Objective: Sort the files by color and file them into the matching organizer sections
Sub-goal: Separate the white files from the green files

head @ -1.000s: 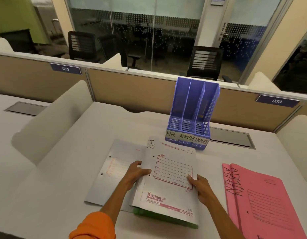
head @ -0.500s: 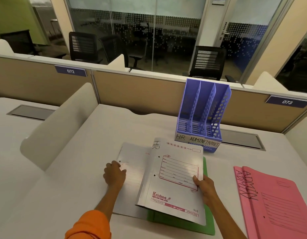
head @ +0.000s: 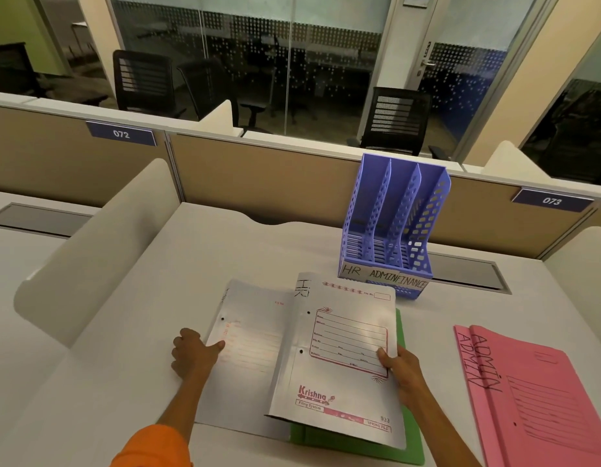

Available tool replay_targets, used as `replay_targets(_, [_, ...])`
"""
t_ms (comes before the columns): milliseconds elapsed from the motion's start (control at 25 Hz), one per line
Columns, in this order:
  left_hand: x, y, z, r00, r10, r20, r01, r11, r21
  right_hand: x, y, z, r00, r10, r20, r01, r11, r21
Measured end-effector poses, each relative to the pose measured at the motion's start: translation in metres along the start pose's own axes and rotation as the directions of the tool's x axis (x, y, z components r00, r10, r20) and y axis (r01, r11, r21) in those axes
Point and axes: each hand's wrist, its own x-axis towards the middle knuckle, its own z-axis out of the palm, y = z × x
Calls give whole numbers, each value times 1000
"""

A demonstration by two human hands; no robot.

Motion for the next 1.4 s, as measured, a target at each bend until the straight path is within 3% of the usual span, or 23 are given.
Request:
replay_targets(280, [21,-13,-19,998,-46,-32,46,999,-11,-6,2,50,998,-31,54,33,999,-36])
replay_targets(520, [26,-17,-31,997,-74,24,76,995,-59,-15,12,120,990,-45,133,59,993,-103])
replay_targets(920, [38,-28,-48,1000,27,-8,-29,961,-275,-22,20,187,991,-33,132,50,990,-130])
replay_targets(1200, [33,-5,-42,976,191,-106,-209,958,-194,-32,25,199,989,-105,104,136,923,-361])
replay_targets(1400, [26,6,-34,981,193,25,-188,974,-128,-38,17,205,986,-116,116,160,845,-510])
